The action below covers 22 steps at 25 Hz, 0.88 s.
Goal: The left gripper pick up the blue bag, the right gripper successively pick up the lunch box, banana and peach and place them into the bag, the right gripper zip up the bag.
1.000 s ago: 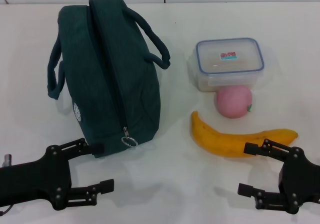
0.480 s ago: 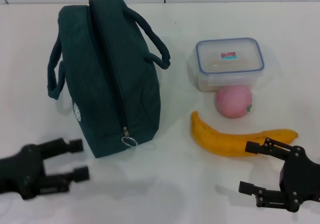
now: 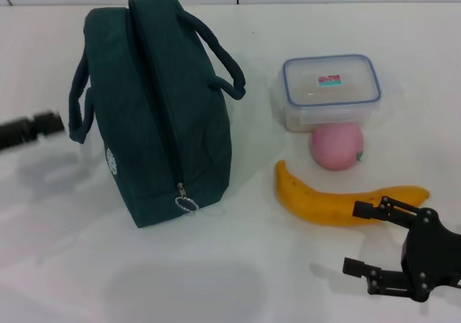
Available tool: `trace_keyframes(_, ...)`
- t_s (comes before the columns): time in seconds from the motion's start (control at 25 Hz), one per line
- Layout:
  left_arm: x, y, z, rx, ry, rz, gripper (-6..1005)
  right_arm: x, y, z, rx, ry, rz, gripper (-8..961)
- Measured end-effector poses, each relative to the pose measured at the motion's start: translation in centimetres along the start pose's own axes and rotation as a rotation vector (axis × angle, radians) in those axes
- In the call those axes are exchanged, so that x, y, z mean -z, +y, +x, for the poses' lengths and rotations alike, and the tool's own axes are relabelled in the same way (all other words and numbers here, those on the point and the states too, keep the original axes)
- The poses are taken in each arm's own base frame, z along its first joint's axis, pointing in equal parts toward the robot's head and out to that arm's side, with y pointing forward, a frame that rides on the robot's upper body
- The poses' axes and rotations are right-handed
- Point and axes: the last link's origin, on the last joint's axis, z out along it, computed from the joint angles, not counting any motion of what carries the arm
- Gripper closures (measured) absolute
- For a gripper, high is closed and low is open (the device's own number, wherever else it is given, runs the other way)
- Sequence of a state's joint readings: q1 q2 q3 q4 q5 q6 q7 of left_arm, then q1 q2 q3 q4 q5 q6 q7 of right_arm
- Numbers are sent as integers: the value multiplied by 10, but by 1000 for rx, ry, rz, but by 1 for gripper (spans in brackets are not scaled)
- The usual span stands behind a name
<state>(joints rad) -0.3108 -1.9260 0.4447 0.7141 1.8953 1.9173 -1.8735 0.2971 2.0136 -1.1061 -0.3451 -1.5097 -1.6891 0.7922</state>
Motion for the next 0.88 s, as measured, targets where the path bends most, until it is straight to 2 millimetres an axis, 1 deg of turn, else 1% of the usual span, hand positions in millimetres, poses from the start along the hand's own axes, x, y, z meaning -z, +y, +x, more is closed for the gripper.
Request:
trace_keyframes(0.12, -5, -11, 24, 161, -29, 84, 158, 0, -2, 0, -2, 3, 14, 128)
trace_keyframes(0.2, -12, -12, 39, 227, -42, 100, 159, 0, -3, 1, -3, 7, 20, 128)
trace_keyframes(0.28, -21, -9, 57, 245, -49, 89, 161, 0, -3, 1, -3, 8, 22, 128)
trace_keyframes(0.4, -32, -3, 78, 269, -78, 94, 164, 0, -3, 1, -4, 8, 23, 128)
trace_keyframes(0.48, -39, -1, 88, 302, -117, 104, 166, 0, -3, 1, -5, 7, 25, 128)
trace_keyframes(0.72, -58, 4, 102, 368, -244, 147, 171, 3, -5, 2, -11, 7, 46, 128)
trace_keyframes(0.88, -71, 4, 104, 373, -304, 186, 175, 3, -5, 2, -11, 7, 47, 128)
